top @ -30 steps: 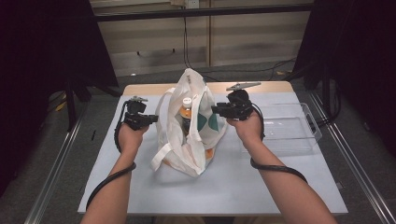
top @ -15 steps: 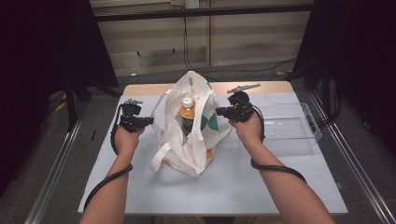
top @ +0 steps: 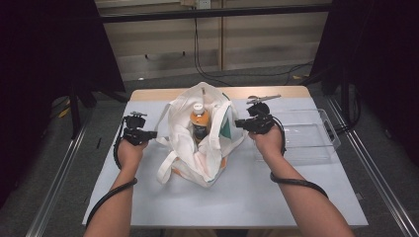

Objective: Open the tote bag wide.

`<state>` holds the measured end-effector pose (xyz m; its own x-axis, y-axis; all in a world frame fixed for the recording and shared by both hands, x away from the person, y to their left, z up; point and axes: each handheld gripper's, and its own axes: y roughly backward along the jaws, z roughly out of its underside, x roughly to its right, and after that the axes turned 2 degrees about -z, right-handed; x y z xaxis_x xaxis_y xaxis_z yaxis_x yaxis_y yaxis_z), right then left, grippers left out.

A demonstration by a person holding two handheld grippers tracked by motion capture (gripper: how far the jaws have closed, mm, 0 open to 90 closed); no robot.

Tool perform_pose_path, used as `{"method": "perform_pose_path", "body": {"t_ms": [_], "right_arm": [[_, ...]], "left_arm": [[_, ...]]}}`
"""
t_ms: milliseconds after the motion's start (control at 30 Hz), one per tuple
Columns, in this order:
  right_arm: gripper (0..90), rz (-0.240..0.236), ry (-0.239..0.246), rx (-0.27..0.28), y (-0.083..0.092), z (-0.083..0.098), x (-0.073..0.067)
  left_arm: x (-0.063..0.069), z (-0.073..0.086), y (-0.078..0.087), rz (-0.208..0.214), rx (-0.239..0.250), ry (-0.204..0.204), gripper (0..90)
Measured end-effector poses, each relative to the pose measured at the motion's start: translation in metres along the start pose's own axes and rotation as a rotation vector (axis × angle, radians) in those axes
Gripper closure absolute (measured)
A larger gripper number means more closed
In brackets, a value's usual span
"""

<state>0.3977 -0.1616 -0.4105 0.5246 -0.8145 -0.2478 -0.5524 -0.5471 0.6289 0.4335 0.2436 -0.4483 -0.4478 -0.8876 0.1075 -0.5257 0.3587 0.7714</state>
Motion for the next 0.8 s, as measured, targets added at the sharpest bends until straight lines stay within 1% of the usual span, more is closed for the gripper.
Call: {"method": "perform_pose_path", "body": {"t_ms": [33, 67, 167, 200, 233, 267, 300, 333, 367, 467, 500, 533, 567, 600, 633, 667, 700, 733, 767, 800], "right_arm": [[88.7, 0.0, -0.002, 0.002, 0.0, 0.0, 0.0], [88.7, 0.001, -0.001, 0.004, 0.0, 0.0, 0.0], [88.4, -0.002, -0.002, 0.009, 0.001, -0.001, -0.001], [88.3, -0.001, 0.007, 0.012, 0.002, -0.001, -0.002], [88.1, -0.001, 0.006, 0.014, 0.002, -0.002, -0.003], [87.7, 0.001, 0.013, 0.015, 0.002, -0.003, -0.003], [87.6, 0.0, 0.01, 0.013, 0.003, -0.003, -0.004], [87.2, 0.002, 0.012, 0.014, 0.003, -0.003, -0.004], [86.7, 0.003, 0.017, 0.016, 0.004, -0.004, -0.005], [84.8, 0.006, 0.023, 0.014, 0.005, -0.006, -0.007], [82.0, 0.01, 0.025, 0.019, 0.005, -0.007, -0.007], [80.4, 0.012, 0.028, 0.019, 0.006, -0.008, -0.008], [79.2, 0.013, 0.033, 0.021, 0.006, -0.009, -0.008], [77.4, 0.013, 0.035, 0.021, 0.007, -0.01, -0.009], [74.5, 0.015, 0.032, 0.021, 0.007, -0.011, -0.01], [71.8, 0.015, 0.034, 0.025, 0.007, -0.012, -0.01], [68.4, 0.02, 0.029, 0.025, 0.008, -0.013, -0.011], [67.7, 0.019, 0.034, 0.03, 0.008, -0.014, -0.012], [66.5, 0.018, 0.036, 0.034, 0.008, -0.015, -0.013], [65.3, 0.02, 0.04, 0.035, 0.009, -0.016, -0.013]], "left_arm": [[0.0, 0.001, -0.001, -0.002, 0.008, 0.006, 87.8], [0.0, 0.002, -0.001, 0.001, 0.002, -0.006, 87.8], [0.002, 0.001, 0.002, 0.016, 0.033, 0.001, 87.5], [0.002, 0.0, 0.004, 0.022, 0.042, -0.001, 86.2], [0.003, -0.002, 0.006, 0.031, 0.042, -0.013, 84.6], [0.004, -0.003, 0.007, 0.03, 0.047, -0.018, 82.2], [0.005, -0.005, 0.009, 0.032, 0.049, -0.026, 78.2], [0.006, -0.008, 0.011, 0.048, 0.062, -0.018, 77.8], [0.007, -0.009, 0.013, 0.043, 0.071, -0.018, 76.4], [0.011, -0.017, 0.022, 0.043, 0.103, -0.043, 67.4], [0.013, -0.02, 0.024, 0.038, 0.118, -0.037, 64.5], [0.015, -0.023, 0.027, 0.039, 0.121, -0.053, 63.8], [0.017, -0.026, 0.029, 0.035, 0.132, -0.059, 62.8], [0.019, -0.03, 0.033, 0.042, 0.144, -0.068, 62.2], [0.022, -0.034, 0.034, 0.05, 0.159, -0.056, 61.6], [0.023, -0.037, 0.036, 0.034, 0.165, -0.074, 59.5], [0.025, -0.041, 0.038, 0.042, 0.164, -0.089, 58.6], [0.028, -0.044, 0.039, 0.04, 0.182, -0.083, 59.2], [0.028, -0.047, 0.04, 0.041, 0.173, -0.102, 59.1], [0.031, -0.05, 0.041, 0.044, 0.175, -0.112, 59.2]]}}
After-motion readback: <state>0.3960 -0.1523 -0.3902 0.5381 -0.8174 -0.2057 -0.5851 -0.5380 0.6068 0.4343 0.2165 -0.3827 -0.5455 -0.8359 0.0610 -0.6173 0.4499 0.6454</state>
